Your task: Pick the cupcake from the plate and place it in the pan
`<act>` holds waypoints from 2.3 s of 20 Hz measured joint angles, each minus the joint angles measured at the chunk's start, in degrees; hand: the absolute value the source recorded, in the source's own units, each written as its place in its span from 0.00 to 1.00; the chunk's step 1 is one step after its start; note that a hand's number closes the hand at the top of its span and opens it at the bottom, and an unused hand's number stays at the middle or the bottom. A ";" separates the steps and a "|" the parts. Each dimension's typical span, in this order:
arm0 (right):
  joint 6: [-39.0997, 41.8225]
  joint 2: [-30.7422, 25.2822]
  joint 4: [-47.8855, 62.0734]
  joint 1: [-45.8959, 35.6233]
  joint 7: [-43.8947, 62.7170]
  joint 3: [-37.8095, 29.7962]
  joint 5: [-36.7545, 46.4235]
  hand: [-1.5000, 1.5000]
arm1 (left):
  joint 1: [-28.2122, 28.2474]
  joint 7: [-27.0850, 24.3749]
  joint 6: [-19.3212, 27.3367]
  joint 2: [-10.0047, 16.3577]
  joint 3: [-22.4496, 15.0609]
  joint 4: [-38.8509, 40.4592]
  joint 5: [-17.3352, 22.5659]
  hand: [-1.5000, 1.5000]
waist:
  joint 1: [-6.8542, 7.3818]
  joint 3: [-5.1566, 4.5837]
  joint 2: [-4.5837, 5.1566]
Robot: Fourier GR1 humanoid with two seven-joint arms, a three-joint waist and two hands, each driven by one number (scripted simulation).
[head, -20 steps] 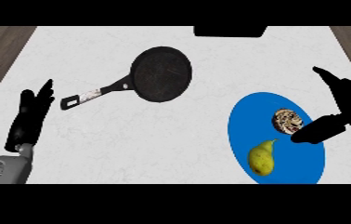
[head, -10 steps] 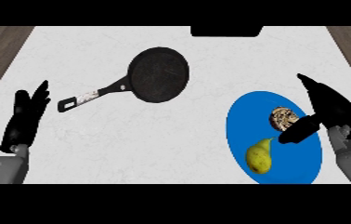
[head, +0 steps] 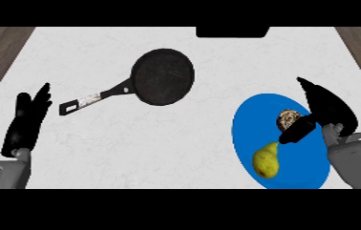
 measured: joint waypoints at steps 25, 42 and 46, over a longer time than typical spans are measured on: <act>4.93 9.75 13.63 0.50 -10.09 -6.48 17.76 1.00 | 0.64 0.87 -3.59 -4.12 4.85 -2.19 -5.16 0.50 | 0.08 -0.05 -0.03; -1.11 27.20 -6.05 14.56 3.51 5.00 38.03 1.00 | 1.15 0.54 -5.33 -4.84 7.68 -1.10 -6.18 0.50 | -1.55 -0.21 -1.00; -3.16 31.38 -12.61 15.98 6.43 13.17 51.81 1.00 | 1.75 0.54 -5.11 -4.67 7.67 -1.66 -6.56 0.50 | -1.66 -0.23 -1.28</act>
